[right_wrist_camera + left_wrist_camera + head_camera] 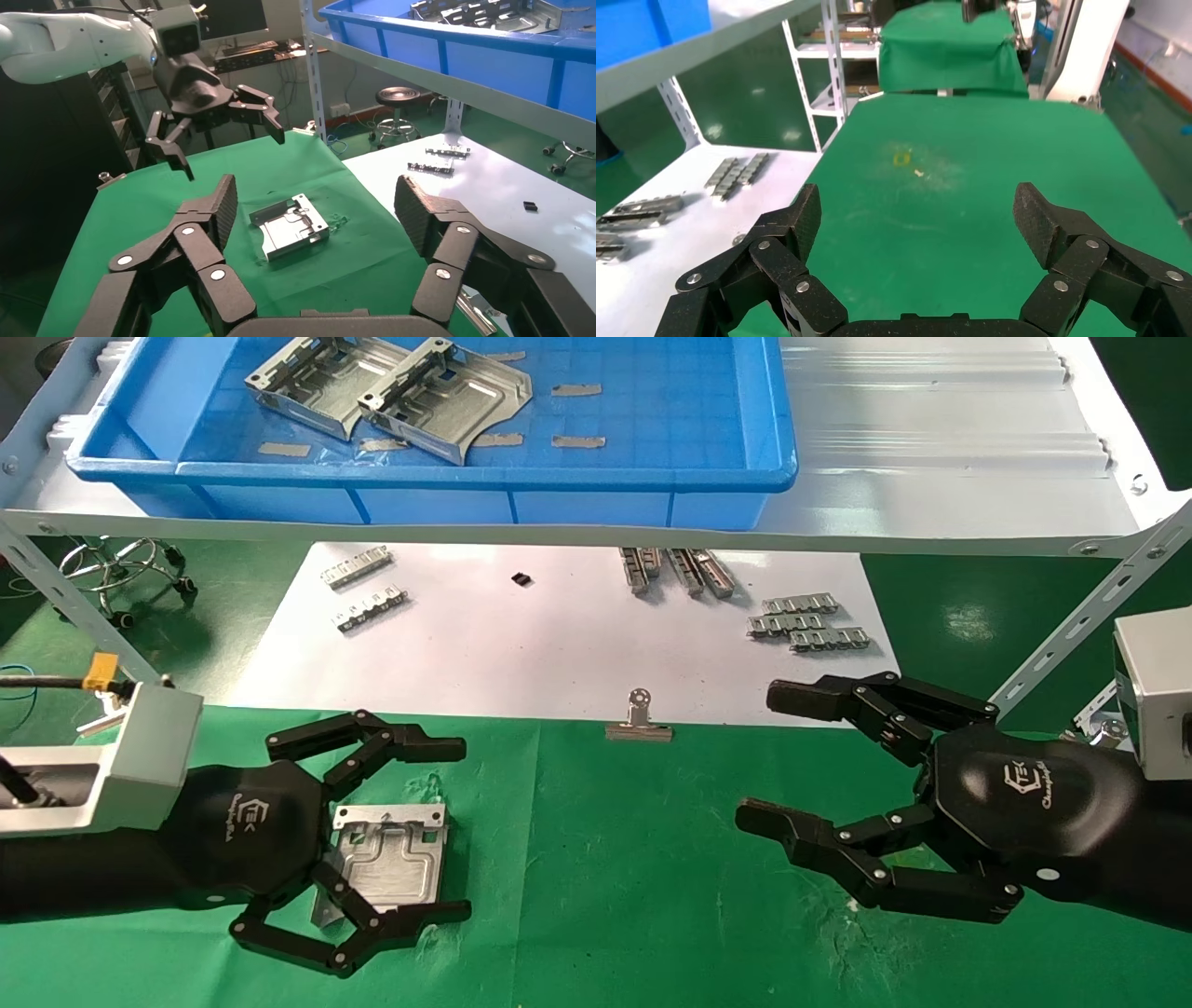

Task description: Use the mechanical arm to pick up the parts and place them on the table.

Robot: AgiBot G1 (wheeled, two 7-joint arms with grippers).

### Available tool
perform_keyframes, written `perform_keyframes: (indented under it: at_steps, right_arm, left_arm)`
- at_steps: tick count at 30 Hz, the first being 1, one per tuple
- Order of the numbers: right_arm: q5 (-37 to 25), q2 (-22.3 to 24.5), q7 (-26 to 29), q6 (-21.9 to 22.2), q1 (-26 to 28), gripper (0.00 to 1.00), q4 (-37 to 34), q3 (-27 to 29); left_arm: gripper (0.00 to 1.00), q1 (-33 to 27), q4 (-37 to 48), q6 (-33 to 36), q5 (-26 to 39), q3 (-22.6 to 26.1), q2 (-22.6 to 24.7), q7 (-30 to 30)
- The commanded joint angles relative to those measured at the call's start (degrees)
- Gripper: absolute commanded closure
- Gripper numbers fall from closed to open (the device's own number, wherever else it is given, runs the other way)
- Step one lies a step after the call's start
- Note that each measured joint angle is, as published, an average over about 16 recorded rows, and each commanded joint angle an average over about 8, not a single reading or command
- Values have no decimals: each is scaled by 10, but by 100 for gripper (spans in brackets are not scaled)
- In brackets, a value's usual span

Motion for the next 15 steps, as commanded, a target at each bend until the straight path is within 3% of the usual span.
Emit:
perform_keyframes:
  at_steps: [1,15]
  right_arm:
    - [0,0,0,0,0,0,0,0]
    - [0,0,0,0,0,0,0,0]
  left_arm:
    - [0,12,-17,-2,0,-18,-4,-15]
    - [0,99,-139,-17,-4,-143,-32,-122]
